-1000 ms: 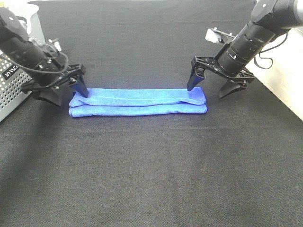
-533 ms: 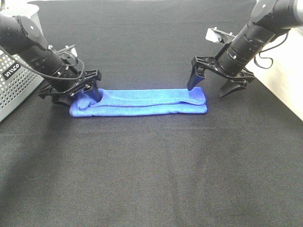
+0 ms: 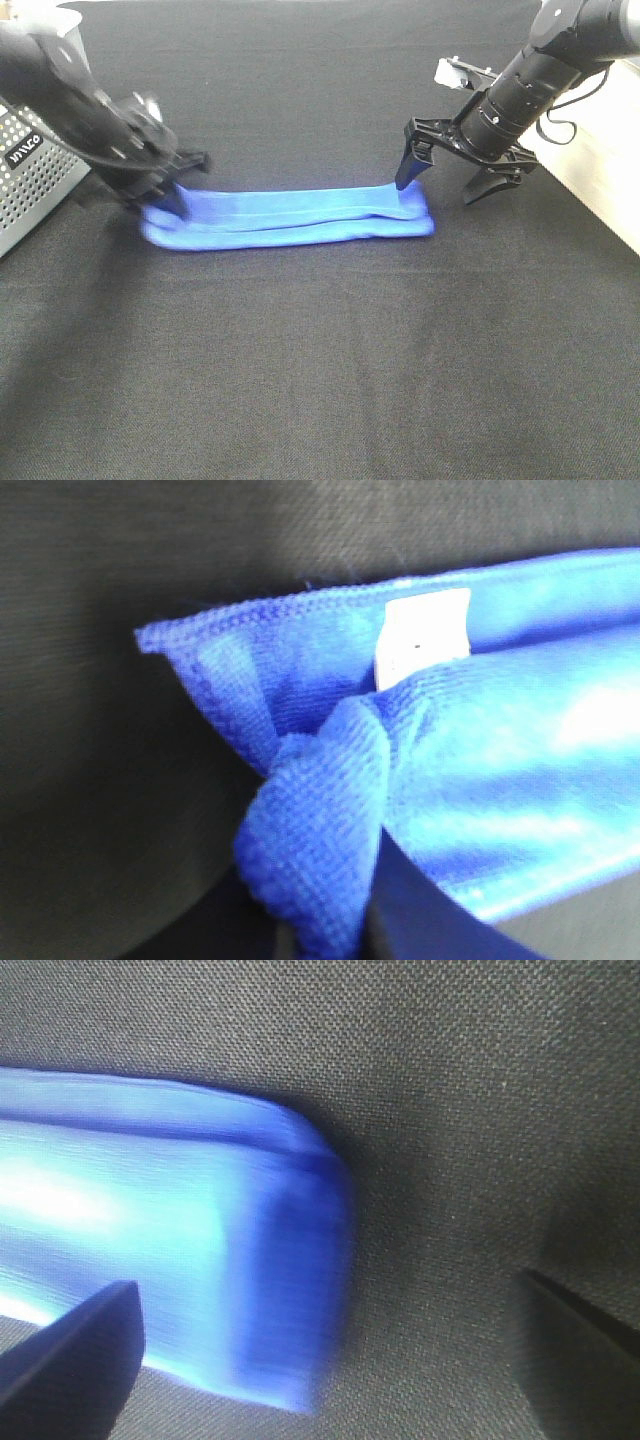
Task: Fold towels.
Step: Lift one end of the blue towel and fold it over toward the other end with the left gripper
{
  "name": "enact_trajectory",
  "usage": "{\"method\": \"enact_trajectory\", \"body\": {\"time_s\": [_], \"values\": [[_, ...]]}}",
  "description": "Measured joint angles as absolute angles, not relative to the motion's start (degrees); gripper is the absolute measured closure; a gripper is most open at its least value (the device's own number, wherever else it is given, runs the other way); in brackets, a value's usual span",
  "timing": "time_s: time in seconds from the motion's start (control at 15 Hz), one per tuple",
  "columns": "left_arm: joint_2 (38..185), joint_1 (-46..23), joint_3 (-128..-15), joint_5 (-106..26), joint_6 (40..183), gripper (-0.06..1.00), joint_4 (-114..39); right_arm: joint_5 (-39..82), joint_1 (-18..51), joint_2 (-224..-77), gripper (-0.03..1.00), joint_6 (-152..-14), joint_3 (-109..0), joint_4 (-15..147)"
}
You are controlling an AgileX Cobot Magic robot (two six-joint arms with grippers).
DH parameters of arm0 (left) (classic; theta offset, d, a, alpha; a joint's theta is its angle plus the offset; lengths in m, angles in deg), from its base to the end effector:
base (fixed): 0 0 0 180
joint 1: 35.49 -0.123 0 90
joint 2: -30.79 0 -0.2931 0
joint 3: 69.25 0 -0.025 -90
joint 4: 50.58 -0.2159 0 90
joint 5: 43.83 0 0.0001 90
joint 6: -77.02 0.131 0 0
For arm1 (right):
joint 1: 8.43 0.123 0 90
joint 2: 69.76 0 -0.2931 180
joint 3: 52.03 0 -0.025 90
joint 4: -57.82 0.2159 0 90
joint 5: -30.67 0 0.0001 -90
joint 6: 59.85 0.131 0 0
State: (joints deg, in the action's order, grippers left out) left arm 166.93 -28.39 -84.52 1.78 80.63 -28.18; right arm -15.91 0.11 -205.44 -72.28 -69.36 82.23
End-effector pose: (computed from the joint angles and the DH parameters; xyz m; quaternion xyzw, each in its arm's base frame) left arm 0.4358 -0.0903 0.1154 -0.0272 0.9810 -0.1573 0.1107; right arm 0.4388 0.1057 0.1282 -0.0545 0.9753 0.1668 0.1339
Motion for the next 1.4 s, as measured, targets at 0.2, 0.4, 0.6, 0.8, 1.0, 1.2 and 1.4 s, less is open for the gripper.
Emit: {"method": "enact_trajectory", "body": {"time_s": [0.2,0.4,0.6,0.8,1.0,1.2,1.4], "values": [[162.92,-30.45,-89.85,10.48,76.33,0.86,-36.83,-18.43,0.11,-205.44,0.05,-71.08,-69.36,82.23],[162.81,-26.95,-96.38,19.25,74.32,0.86,-36.09,-21.41,0.11,-205.27,0.05,-70.51,-69.36,82.68],[162.87,-18.99,-99.3,18.62,68.77,0.86,-32.54,-22.04,0.11,-201.09,0.05,-69.65,-69.36,82.8],[166.48,-13.89,-100.16,13.01,63.89,0.86,-28.24,-25.37,0.11,-196.96,0.05,-69.36,-69.36,83.08],[173.81,-9.99,-103.77,8.42,62.12,0.79,-22.17,-26.11,0.11,-194.84,0.05,-69.25,-69.36,83.14],[175.41,-8.39,-104.86,6.02,62.0,0.55,-19.3,-26.23,0.11,-194.67,0.05,-69.25,-69.36,83.08],[175.24,-7.76,-104.92,1.15,62.58,0.17,-15.18,-26.68,0.11,-194.67,0.05,-69.25,-69.36,83.03]]}}
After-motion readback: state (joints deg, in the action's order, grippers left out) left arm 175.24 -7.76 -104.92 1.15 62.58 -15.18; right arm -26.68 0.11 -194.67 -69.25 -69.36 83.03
